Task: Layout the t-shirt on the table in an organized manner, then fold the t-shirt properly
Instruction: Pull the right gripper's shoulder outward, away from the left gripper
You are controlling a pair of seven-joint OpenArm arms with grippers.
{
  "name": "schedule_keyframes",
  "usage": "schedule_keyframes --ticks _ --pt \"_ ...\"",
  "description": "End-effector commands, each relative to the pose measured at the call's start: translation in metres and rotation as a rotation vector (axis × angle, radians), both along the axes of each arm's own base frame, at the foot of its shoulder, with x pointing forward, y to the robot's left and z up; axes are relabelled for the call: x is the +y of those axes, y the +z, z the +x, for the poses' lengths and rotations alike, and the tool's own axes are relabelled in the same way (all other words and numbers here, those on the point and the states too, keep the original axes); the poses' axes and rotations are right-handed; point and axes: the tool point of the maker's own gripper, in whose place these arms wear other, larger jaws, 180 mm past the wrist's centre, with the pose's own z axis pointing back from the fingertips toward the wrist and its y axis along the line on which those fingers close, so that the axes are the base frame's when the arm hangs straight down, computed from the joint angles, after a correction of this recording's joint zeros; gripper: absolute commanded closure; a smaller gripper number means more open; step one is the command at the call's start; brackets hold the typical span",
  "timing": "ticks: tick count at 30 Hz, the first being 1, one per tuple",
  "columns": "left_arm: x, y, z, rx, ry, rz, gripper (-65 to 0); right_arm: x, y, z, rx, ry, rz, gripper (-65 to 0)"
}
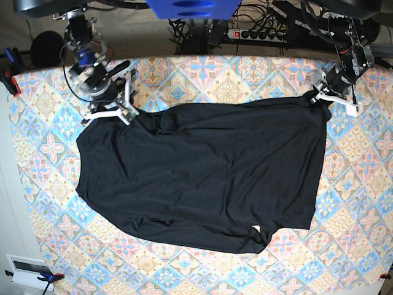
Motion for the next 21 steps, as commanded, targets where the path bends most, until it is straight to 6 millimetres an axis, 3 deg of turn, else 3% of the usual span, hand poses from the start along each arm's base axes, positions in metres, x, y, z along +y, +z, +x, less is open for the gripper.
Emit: schedule_keyframes --ticks 1,4,11,15,21 --pt "0.006 0.015 0.013 -0.052 -0.006 0.019 -4.3 -0.013 0.017 0.014 -0.06 -0.035 0.007 -24.3" --pt "0.007 0.017 0.017 -0.063 -0.004 0.021 0.0 -0.025 0.033 0.021 -0.08 -0.137 0.174 -24.3" --pt "0.01 0.024 0.027 -0.081 -0.009 0.032 0.0 -0.043 0.057 0.022 -0.036 -0.31 0.5 -24.4" --pt "0.012 0.025 0.028 -0.083 -0.012 0.039 0.0 -0.052 0.045 0.017 0.025 -0.38 0.593 -24.4" --pt "0.013 0.025 0.027 -0.08 -0.012 0.041 0.0 -0.079 0.001 0.0 0.142 -0.56 0.727 -24.4"
